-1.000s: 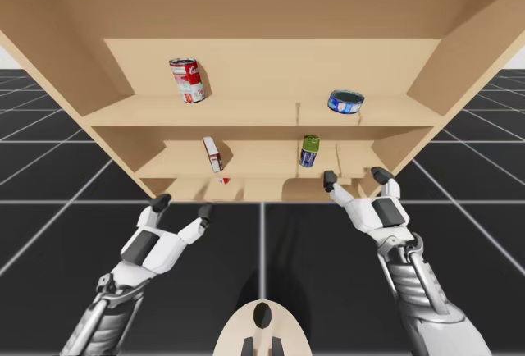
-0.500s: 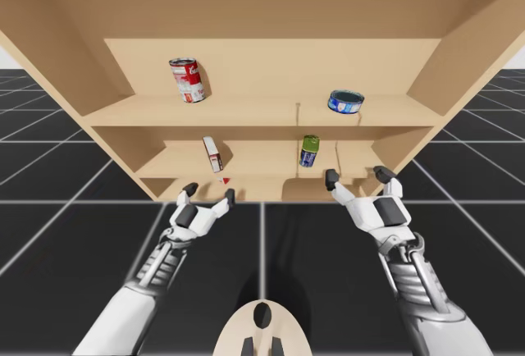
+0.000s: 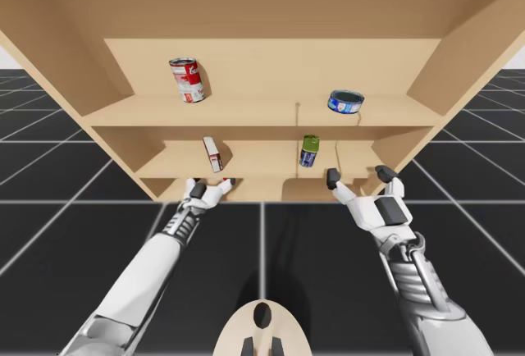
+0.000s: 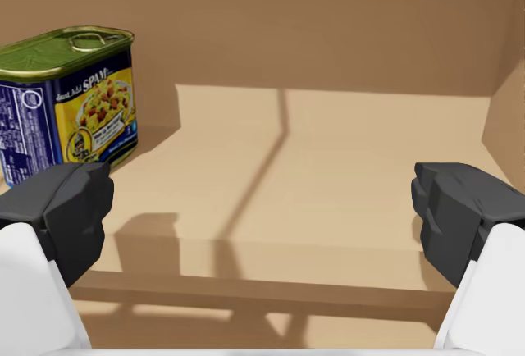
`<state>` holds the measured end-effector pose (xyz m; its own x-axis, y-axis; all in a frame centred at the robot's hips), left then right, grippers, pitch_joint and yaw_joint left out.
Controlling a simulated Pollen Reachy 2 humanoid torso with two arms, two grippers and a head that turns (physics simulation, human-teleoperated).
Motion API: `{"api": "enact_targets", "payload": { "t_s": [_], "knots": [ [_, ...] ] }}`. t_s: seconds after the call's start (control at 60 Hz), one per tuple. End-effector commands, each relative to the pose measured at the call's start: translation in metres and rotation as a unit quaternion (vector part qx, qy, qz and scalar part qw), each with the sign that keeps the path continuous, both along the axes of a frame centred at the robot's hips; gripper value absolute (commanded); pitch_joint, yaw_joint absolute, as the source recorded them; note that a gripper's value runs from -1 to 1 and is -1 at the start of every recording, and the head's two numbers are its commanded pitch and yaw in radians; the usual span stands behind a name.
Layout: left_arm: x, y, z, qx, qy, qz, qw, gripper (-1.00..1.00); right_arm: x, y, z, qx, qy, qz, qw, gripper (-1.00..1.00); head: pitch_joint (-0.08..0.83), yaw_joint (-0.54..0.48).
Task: Look through the shelves, find the gelatin box, and take it.
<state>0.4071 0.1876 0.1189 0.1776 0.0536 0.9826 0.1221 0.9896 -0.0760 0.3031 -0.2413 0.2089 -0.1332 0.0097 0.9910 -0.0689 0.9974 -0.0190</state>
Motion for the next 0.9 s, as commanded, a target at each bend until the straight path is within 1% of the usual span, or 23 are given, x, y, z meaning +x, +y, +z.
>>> {"api": "enact_targets", "payload": {
  "t_s": [0.017, 0.317, 0.35, 0.367, 0.383, 0.417, 0.533, 0.633, 0.733, 0.9],
  "knots": [
    [0.011, -0.041, -0.015, -0.037, 0.024, -0.01, 0.999, -1.0, 0.0, 0.0, 0.0, 0.002, 0.0, -0.002, 1.0, -1.0, 0.592, 0.19],
    [0.024, -0.046, -0.024, -0.034, 0.045, -0.018, 0.998, -1.0, 0.0, 0.0, -0.001, 0.001, 0.001, -0.003, 1.0, -1.0, 0.596, 0.18],
    [0.025, -0.047, -0.025, -0.033, 0.045, -0.016, 0.998, -0.31, 0.0, 0.0, -0.001, 0.0, 0.002, -0.003, 1.0, -1.0, 0.596, 0.18],
    [0.025, -0.047, -0.026, -0.033, 0.045, -0.016, 0.998, 0.23, 0.0, 0.0, -0.001, 0.0, 0.002, -0.003, 1.0, -1.0, 0.596, 0.18],
    [0.025, -0.047, -0.026, -0.033, 0.046, -0.016, 0.998, 0.64, 0.0, 0.0, -0.001, 0.001, 0.002, -0.003, 1.0, -1.0, 0.596, 0.18],
    [0.024, -0.047, -0.027, -0.033, 0.047, -0.017, 0.998, 0.89, 0.0, 0.0, -0.001, 0.0, 0.002, -0.003, 1.0, -1.0, 0.597, 0.18],
    [0.019, -0.048, -0.027, -0.034, 0.048, -0.022, 0.998, 1.0, 0.0, 0.0, -0.002, 0.0, 0.003, -0.002, 1.0, -1.0, 0.598, 0.18],
    [0.013, -0.048, -0.025, -0.033, 0.044, -0.021, 0.998, 1.0, 0.001, 0.0, -0.002, 0.0, 0.003, -0.003, 1.0, -1.0, 0.599, 0.18],
    [0.007, -0.047, -0.019, -0.037, 0.037, -0.018, 0.998, 1.0, 0.001, 0.0, -0.002, -0.001, 0.004, -0.003, 1.0, -1.0, 0.599, 0.18],
    [-0.001, -0.043, -0.006, -0.042, 0.01, -0.011, 0.999, 1.0, 0.001, 0.0, -0.003, 0.0, 0.005, -0.003, 1.0, -1.0, 0.595, 0.18]
  ]
}}
